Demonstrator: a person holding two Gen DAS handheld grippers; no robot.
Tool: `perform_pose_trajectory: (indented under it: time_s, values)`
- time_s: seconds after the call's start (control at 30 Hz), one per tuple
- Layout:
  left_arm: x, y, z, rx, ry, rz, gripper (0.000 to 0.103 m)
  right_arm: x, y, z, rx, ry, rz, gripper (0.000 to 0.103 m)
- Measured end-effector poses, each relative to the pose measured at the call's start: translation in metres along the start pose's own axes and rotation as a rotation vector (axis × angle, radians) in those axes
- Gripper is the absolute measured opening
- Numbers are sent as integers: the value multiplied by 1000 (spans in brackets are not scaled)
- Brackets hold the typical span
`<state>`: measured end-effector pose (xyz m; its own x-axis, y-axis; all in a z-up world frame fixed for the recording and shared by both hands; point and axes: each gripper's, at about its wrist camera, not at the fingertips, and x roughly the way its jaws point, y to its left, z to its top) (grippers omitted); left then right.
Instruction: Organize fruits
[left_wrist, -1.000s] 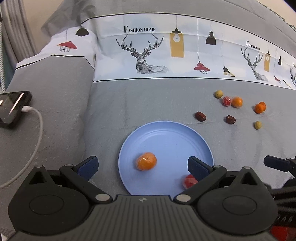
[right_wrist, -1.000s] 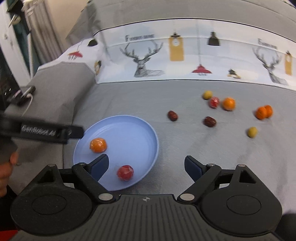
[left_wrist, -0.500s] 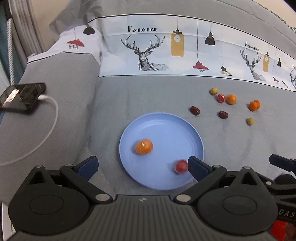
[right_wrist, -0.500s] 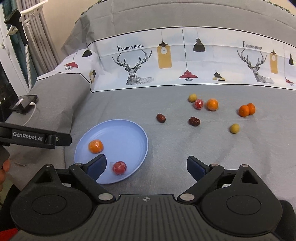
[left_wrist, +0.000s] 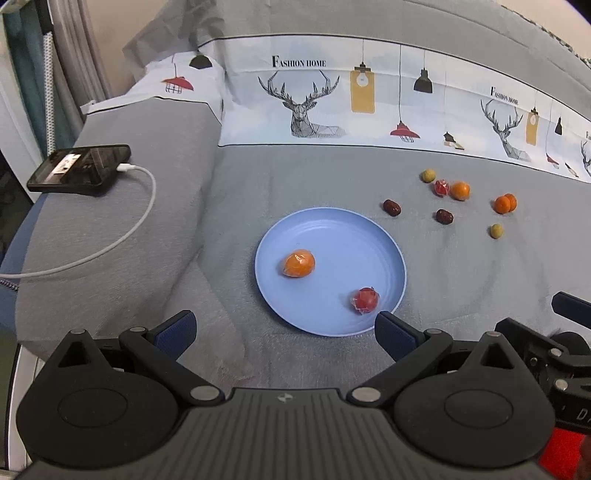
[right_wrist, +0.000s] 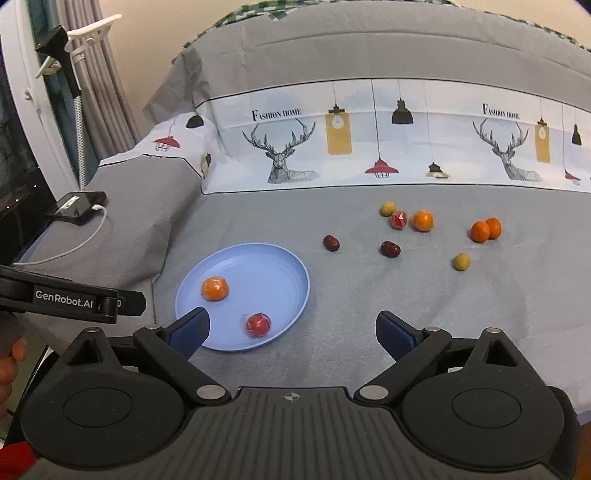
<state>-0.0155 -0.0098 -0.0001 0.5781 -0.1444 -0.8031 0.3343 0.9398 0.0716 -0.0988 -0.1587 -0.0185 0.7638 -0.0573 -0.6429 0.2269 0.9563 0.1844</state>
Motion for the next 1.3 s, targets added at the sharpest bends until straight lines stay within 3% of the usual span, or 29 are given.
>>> perform_pose_trajectory:
  time_s: [0.5, 1.3]
  values:
    - [-32, 7, -20, -24, -29, 15, 103, -24, 19, -7, -53, -28, 18, 100]
    - [-40, 9, -23, -35, -45, 7, 103, -30, 24, -7, -70, -31, 4, 102]
